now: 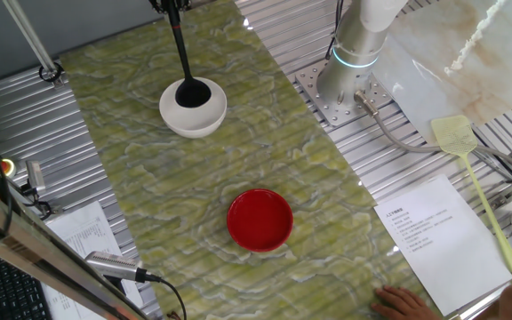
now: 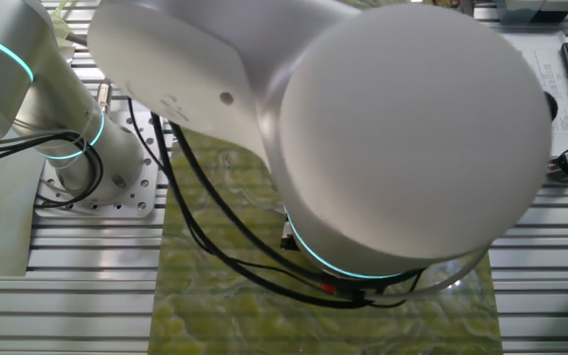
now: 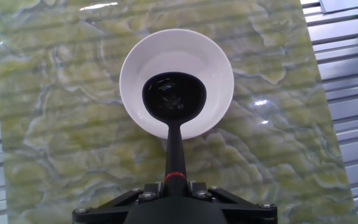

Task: Scoop water with a large spoon from one bowl to another

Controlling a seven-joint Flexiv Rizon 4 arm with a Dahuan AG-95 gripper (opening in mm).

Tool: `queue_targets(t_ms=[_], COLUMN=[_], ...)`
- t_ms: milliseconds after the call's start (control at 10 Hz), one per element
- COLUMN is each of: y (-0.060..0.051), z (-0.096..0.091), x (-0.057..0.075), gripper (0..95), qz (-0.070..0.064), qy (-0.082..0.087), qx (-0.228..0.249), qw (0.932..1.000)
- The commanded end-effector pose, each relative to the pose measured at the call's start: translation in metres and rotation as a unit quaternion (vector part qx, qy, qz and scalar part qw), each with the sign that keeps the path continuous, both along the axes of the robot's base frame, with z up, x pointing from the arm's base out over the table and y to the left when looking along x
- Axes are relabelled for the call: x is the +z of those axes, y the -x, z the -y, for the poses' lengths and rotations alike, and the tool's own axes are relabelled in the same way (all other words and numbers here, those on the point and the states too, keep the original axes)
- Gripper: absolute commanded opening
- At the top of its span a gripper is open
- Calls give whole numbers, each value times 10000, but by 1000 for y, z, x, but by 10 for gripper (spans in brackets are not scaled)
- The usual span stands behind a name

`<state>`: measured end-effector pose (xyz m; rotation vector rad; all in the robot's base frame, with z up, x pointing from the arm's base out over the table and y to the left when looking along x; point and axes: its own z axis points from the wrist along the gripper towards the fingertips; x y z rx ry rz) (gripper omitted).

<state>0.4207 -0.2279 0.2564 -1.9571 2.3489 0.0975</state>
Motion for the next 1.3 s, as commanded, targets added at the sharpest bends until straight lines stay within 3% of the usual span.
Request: queue_targets(t_ms=[100,900,1300], y=[0,-1,-1], z=[-1,-2,-2], x=[-1,-1,-1], gripper=[0,0,0], qz=[14,-3,-49], qy=[10,3,124], qx=[11,-6,-5], qw=[10000,10000,9999])
